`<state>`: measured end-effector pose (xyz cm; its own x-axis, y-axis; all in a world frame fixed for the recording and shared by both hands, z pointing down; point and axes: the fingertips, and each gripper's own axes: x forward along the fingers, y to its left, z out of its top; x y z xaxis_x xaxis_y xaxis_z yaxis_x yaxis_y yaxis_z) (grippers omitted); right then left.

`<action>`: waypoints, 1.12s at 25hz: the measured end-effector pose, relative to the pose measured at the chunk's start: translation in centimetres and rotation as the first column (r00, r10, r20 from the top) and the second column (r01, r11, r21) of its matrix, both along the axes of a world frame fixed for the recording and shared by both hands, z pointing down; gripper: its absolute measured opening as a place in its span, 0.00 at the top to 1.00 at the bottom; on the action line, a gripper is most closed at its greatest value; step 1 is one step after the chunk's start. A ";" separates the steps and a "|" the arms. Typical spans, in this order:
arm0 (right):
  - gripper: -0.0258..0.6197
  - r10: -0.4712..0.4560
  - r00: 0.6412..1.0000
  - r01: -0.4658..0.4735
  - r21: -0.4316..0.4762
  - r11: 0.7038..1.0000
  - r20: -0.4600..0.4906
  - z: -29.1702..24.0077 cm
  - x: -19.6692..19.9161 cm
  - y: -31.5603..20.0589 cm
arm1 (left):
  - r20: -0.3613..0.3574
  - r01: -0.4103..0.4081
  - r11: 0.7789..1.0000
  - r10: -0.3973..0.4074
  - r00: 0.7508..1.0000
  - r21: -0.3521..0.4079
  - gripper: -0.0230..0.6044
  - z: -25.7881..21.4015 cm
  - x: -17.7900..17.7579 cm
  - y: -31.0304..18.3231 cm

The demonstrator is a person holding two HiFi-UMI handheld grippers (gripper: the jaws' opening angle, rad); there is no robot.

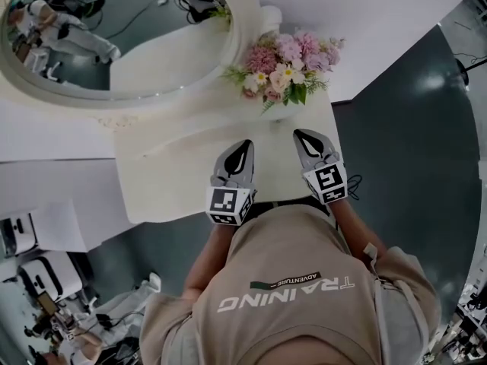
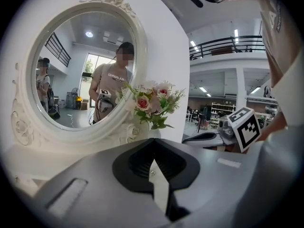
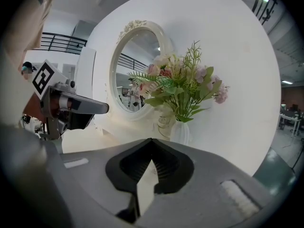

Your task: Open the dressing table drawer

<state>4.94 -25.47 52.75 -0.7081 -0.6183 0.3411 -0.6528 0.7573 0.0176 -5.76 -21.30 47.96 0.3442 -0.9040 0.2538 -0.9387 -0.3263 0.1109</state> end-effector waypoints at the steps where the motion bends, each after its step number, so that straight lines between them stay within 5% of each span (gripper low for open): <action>1: 0.96 0.018 1.000 -0.018 -0.004 1.000 -0.006 0.4 0.1 -0.1 | -0.002 -0.003 1.000 0.003 1.000 0.003 0.93 0.0 -0.3 0.0; 19: 0.96 0.128 0.989 -0.136 -0.121 0.983 -0.074 9.0 -1.3 -3.1 | -0.001 -0.032 0.999 0.032 0.999 -0.017 0.93 0.2 -3.0 -1.1; 28: 0.70 0.130 0.984 -0.152 -0.204 0.967 -0.118 13.1 -2.7 -4.3 | 0.001 -0.028 0.999 0.028 1.000 -0.040 0.93 0.6 -4.2 -1.9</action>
<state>2.25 -29.82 65.88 -0.5732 -0.6148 0.5417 -0.7561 0.6517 -0.0604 -9.98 -23.15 48.54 0.3685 -0.8833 0.2897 -0.9296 -0.3475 0.1228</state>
